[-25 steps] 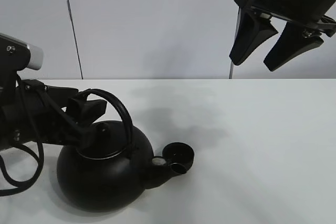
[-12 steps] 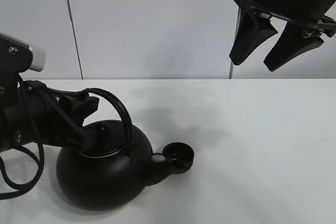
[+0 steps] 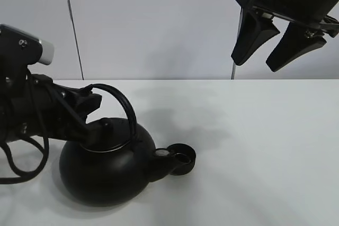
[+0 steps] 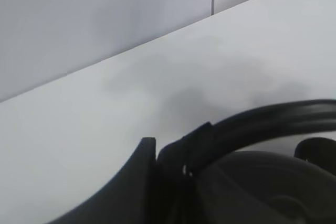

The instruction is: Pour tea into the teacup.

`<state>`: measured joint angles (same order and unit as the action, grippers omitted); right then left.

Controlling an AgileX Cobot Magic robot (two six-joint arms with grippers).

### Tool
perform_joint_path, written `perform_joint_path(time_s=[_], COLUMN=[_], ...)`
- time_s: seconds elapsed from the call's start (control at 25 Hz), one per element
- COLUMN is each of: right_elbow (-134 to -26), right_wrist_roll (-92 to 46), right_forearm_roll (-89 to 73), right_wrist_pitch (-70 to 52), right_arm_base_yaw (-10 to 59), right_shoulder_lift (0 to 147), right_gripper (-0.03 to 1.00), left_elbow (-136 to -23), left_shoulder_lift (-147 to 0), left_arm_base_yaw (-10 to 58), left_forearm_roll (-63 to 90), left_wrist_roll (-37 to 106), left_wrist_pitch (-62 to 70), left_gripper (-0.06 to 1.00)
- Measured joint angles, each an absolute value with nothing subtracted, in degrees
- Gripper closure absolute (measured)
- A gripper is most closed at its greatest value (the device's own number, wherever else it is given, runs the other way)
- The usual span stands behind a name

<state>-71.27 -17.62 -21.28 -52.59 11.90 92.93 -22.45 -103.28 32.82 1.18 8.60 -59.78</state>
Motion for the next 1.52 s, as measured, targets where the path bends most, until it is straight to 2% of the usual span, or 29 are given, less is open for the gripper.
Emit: perform_joint_path(time_s=[0.64,1.16,1.52], right_elbow=[-71.3,-71.3,-71.3], right_wrist_roll=[-17.6,-17.6,-17.6], right_forearm_roll=[-21.3,-21.3,-21.6], right_wrist_pitch=[-52.6,-52.6,-52.6], right_arm_base_yaw=[11.9,11.9,11.9], right_shoulder_lift=[92.9,92.9,92.9], right_gripper=[0.5,0.5,0.5], left_elbow=[-35.7,-36.6,-36.6], left_shoulder_lift=[-100.0,-100.0,-100.0], left_arm_base_yaw=[32.8,28.9,28.8], left_forearm_roll=[2.0,4.2,3.1], left_wrist_roll=[19.0,20.1,17.5], left_wrist_pitch=[-46.9,-43.8,-44.1], left_gripper=[0.83,0.84,0.84])
